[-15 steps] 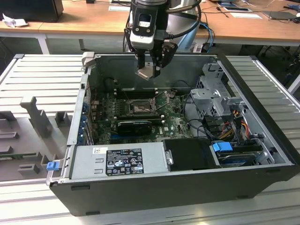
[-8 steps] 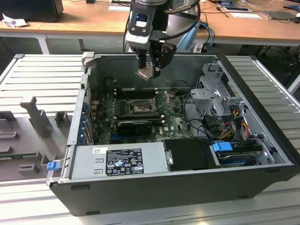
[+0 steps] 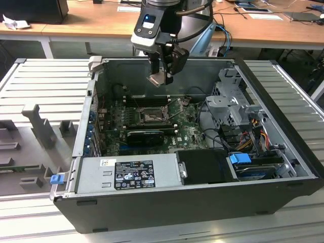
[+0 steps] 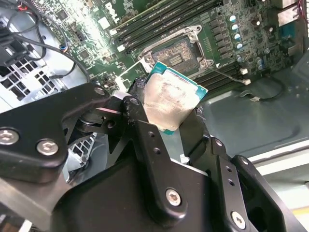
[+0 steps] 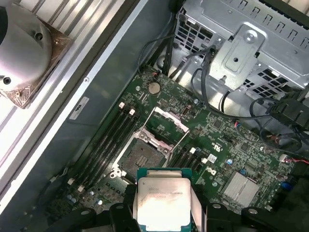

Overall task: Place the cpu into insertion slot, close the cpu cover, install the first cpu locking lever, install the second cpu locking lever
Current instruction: 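Place the cpu into insertion slot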

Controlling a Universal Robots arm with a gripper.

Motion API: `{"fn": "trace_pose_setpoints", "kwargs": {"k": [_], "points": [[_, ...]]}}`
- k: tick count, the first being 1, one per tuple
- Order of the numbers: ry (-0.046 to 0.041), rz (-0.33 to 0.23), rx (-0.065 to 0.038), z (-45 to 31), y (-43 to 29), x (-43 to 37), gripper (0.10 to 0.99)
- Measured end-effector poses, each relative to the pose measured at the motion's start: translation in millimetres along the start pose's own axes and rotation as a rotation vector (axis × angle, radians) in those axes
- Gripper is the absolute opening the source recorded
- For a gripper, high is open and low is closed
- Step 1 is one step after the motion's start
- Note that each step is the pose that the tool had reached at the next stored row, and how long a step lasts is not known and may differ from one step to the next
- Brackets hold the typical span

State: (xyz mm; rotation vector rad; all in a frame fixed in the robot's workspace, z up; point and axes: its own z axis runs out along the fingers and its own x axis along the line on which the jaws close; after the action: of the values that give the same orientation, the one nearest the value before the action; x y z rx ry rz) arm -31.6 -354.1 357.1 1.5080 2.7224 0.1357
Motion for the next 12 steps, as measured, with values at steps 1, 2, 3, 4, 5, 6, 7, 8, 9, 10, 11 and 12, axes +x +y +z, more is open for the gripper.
{"fn": "trace_pose_setpoints", "kwargs": {"k": [1,2,3,4,5,6,7,8,9,10,11,12], "points": [[-0.0006,0.008,0.0,0.0,0.0,0.0,0.529],[-0.0015,0.017,0.0,0.0,0.0,0.0,0.529],[-0.0024,0.027,0.0,0.1,0.0,0.1,0.529],[-0.0032,0.036,-0.001,0.1,0.0,0.1,0.529],[-0.004,0.044,-0.001,0.1,0.0,0.1,0.529],[-0.0047,0.053,-0.001,0.1,0.0,0.1,0.529],[-0.0059,0.066,-0.001,0.1,0.0,0.1,0.529],[-0.0071,0.08,-0.001,0.2,0.0,0.1,0.529],[-0.0084,0.094,-0.002,0.2,0.0,0.1,0.529],[-0.0097,0.108,-0.002,0.3,0.0,0.1,0.529],[-0.0104,0.117,-0.002,0.3,0.0,0.1,0.529],[-0.0111,0.125,-0.002,0.3,0.0,0.1,0.529]]}}
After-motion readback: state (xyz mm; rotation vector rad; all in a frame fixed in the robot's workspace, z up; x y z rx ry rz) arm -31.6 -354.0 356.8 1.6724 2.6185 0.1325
